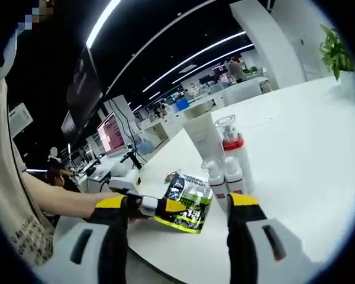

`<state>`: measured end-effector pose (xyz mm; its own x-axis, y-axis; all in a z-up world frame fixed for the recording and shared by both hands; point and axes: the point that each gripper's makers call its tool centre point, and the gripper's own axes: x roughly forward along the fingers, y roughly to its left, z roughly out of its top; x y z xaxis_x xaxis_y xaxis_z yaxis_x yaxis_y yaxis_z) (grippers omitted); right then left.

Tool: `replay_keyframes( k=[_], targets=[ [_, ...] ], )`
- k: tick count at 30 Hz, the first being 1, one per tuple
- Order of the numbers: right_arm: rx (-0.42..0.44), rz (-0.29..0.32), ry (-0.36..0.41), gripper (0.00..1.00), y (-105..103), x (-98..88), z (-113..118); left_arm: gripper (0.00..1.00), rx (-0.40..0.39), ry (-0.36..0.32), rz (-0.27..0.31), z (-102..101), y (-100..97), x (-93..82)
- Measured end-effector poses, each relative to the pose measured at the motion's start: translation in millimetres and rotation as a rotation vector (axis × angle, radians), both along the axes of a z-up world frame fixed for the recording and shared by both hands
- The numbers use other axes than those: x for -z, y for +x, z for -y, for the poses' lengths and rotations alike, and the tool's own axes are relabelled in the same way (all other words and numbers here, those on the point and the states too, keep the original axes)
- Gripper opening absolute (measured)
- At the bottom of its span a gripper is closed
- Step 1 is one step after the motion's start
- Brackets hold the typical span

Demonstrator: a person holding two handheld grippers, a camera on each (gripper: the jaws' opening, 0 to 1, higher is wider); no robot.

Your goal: Arrange the skincare products in the storage area until every visible bottle or jar stands upright without overlapping.

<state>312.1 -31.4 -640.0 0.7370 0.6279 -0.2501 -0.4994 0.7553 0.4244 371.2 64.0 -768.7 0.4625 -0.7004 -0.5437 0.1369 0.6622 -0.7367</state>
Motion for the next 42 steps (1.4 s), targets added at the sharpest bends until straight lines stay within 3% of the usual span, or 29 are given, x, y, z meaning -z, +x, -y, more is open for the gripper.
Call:
replay_keyframes(
  k=[6, 11, 14, 23, 27, 34, 40, 42],
  targets=[
    [0.006, -0.004, 0.001, 0.69, 0.3, 0.2, 0.7, 0.02, 0.021, 0.089, 0.021, -3.1, 0.7, 6.0],
    [0.009, -0.007, 0.001, 0.68, 0.6, 0.8, 1.0, 0.06, 0.094, 0.231, 0.134, -3.8, 5.1, 3.4],
    [0.009, -0.007, 0.003, 0.68, 0.7, 0.7, 1.3, 0.13, 0.184, 0.382, 0.255, -4.2, 7.8, 1.6],
    [0.014, -0.006, 0.007, 0.68, 1.2, 0.7, 2.7, 0.33, 0.276, 0.603, 0.334, -18.9, 7.2, 5.2],
    [0.011, -0.008, 0.007, 0.68, 1.4, 1.4, 2.4, 0.48, 0.326, 0.696, 0.365, -27.5, 8.6, 7.7],
    [0.013, -0.006, 0.008, 0.69, 2.2, 1.5, 3.3, 0.57, 0.431, 0.716, 0.482, -14.1, 12.8, 1.5],
    [0.012, -0.008, 0.004, 0.69, 1.9, 1.9, 2.2, 0.67, 0.469, 0.724, 0.508, -12.1, 14.8, 6.5],
    [0.015, -0.008, 0.005, 0.69, 2.1, 1.8, 3.0, 0.67, 0.471, 0.769, 0.546, -16.2, 19.1, 2.0]
  ],
)
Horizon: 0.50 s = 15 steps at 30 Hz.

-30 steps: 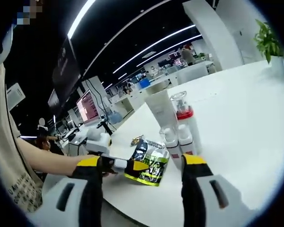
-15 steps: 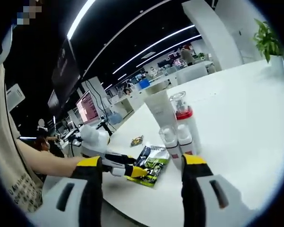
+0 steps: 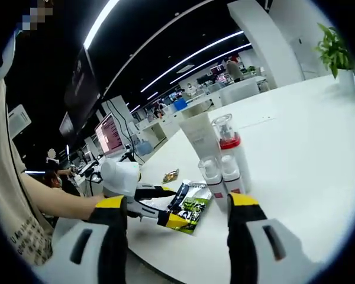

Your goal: Arrange the skincare products in the storage area until every visible bottle or jar stands upright without overlapping.

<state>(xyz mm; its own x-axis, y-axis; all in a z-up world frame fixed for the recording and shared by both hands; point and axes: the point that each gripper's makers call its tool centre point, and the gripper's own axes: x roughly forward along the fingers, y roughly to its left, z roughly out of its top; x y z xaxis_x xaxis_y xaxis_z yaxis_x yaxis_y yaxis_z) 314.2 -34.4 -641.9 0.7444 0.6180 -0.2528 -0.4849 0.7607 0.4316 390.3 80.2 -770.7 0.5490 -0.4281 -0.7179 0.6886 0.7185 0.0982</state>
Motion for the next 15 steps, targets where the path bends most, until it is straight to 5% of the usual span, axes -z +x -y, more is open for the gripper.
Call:
replay_keyframes(
  k=[3, 6, 13, 15],
  targets=[
    [0.002, -0.001, 0.0, 0.69, 0.4, 1.0, 1.4, 0.62, 0.05, 0.041, 0.046, 2.7, 0.0, -5.7],
    [-0.002, -0.004, -0.003, 0.69, 0.2, 2.9, 1.4, 0.63, 0.081, 0.012, 0.013, 11.6, -6.0, -1.9],
    [0.001, -0.001, -0.005, 0.69, 0.3, 3.4, 3.3, 0.66, -0.035, -0.067, -0.099, 5.2, 0.3, 8.6],
    [0.001, -0.002, -0.007, 0.69, 0.4, 4.2, 3.5, 0.67, -0.013, -0.067, -0.078, 4.8, 3.3, 7.6]
  ],
)
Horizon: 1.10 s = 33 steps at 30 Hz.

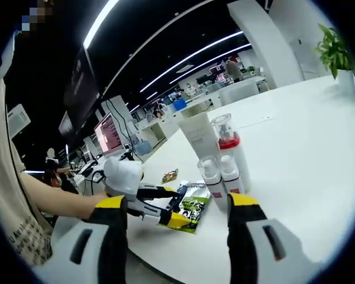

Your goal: Arrange the skincare products in the storage area until every visible bottle or jar stands upright without overlapping.

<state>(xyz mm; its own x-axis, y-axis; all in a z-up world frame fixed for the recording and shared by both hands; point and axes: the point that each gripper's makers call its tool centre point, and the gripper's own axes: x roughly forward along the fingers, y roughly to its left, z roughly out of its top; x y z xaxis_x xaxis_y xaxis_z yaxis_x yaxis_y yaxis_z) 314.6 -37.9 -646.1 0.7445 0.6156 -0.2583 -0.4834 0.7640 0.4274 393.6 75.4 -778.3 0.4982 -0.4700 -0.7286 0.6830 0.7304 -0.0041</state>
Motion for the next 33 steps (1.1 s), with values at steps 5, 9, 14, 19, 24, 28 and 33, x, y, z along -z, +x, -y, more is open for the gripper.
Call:
replay_keyframes(
  k=[5, 9, 14, 19, 24, 28, 33],
  targets=[
    [-0.002, -0.001, -0.003, 0.69, 0.3, 1.5, 1.0, 0.67, 0.012, -0.005, 0.0, -1.0, 3.2, -1.2],
    [0.0, 0.0, -0.004, 0.69, 0.3, 1.1, 0.8, 0.67, 0.023, -0.007, -0.002, -0.3, 6.6, -1.4],
    [-0.005, 0.005, -0.013, 0.69, -0.1, 0.7, -0.8, 0.68, 0.043, -0.001, -0.009, 0.9, 6.5, -1.7],
    [-0.008, 0.012, -0.019, 0.69, -0.4, -1.3, -2.3, 0.67, 0.042, 0.004, -0.015, 0.6, 6.3, -2.2],
    [-0.014, 0.024, -0.026, 0.69, -2.6, -5.5, -4.0, 0.62, 0.045, 0.001, -0.012, -5.1, 6.4, -10.4],
    [-0.013, 0.034, -0.027, 0.7, -4.5, -9.5, -4.0, 0.64, 0.017, -0.031, -0.013, -9.8, 5.6, -20.1],
    [-0.017, 0.046, -0.034, 0.7, -8.1, -14.3, -5.7, 0.68, -0.008, -0.047, -0.006, -17.8, -3.3, -29.9]
  ],
)
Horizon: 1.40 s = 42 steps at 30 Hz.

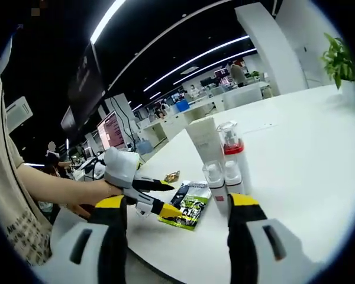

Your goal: Arrange the skincare products in the storage area until every visible bottle or jar stands upright without overlapping.

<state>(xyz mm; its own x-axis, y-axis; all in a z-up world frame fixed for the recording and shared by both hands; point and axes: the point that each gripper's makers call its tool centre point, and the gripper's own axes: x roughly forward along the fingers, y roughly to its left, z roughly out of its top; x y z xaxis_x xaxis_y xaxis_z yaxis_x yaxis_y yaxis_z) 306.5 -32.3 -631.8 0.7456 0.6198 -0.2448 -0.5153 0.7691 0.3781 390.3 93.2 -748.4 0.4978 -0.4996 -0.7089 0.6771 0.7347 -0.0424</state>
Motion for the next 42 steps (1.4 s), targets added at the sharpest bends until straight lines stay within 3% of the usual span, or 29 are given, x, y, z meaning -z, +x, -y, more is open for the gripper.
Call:
replay_keyframes(
  k=[10, 16, 26, 33, 42],
  targets=[
    [-0.018, 0.022, -0.005, 0.71, -8.6, -7.3, -4.1, 0.77, -0.056, -0.027, -0.013, -12.9, -22.1, -11.4],
    [-0.016, 0.032, -0.016, 0.72, -10.0, -2.0, -2.7, 0.8, -0.07, -0.035, -0.011, -18.4, -40.0, -16.5],
    [-0.059, 0.056, -0.033, 0.81, -13.3, -1.6, -9.9, 0.86, -0.13, -0.033, 0.015, -46.8, -66.5, -31.6],
    [-0.039, 0.054, -0.039, 0.85, -12.6, 0.3, -5.5, 0.94, -0.186, -0.066, 0.045, -63.8, -78.5, -50.3],
    [-0.008, 0.052, -0.056, 0.96, -10.4, 1.2, -2.2, 0.97, -0.234, -0.095, 0.04, -74.5, -96.5, -58.6]
  ],
)
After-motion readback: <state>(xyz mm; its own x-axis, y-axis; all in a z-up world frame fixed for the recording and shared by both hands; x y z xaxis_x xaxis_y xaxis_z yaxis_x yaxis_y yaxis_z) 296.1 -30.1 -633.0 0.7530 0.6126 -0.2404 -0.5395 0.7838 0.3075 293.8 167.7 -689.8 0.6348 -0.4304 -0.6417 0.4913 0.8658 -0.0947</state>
